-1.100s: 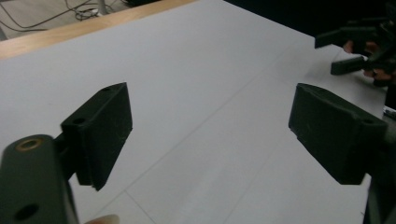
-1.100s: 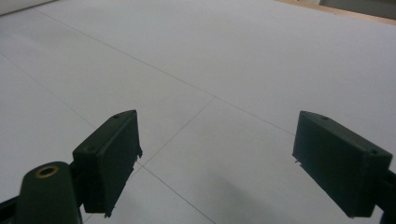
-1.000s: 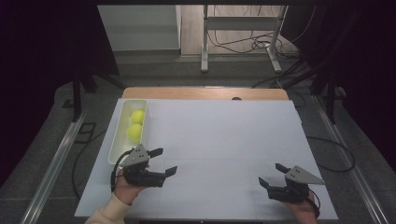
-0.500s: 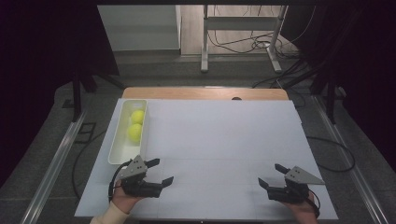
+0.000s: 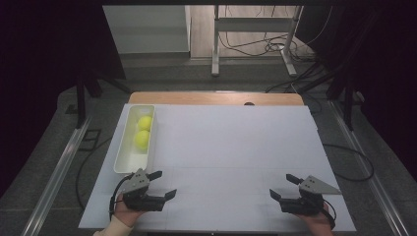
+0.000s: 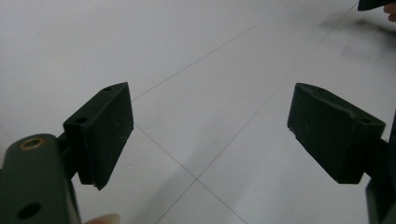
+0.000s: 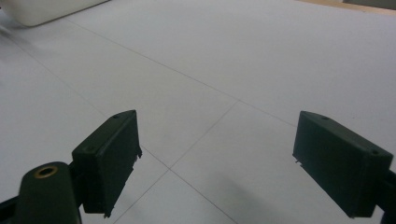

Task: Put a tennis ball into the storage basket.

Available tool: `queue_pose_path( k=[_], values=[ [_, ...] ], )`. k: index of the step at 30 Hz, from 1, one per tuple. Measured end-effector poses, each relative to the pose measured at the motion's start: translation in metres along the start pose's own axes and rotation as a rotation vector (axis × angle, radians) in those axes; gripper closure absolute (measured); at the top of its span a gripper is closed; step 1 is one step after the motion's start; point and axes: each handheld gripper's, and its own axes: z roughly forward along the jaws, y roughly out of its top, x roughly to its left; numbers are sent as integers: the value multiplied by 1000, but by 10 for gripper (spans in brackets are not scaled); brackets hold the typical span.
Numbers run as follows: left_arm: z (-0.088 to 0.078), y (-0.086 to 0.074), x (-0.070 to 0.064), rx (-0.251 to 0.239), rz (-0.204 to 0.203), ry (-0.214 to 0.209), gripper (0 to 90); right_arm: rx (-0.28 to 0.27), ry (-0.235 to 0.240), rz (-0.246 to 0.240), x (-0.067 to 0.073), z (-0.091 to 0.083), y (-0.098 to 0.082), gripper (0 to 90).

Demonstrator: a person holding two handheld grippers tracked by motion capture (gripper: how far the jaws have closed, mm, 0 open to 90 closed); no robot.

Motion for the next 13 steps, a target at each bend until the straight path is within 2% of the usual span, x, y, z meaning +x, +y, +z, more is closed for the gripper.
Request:
queue_pose_path(
  k=[4, 13],
  values=[
    [2, 0, -1, 7, 14, 0, 153, 2, 12, -9, 2, 0, 0, 148],
    [2, 1, -2, 3, 12, 2, 153, -3, 21, -16, 3, -1, 0, 149]
  ],
)
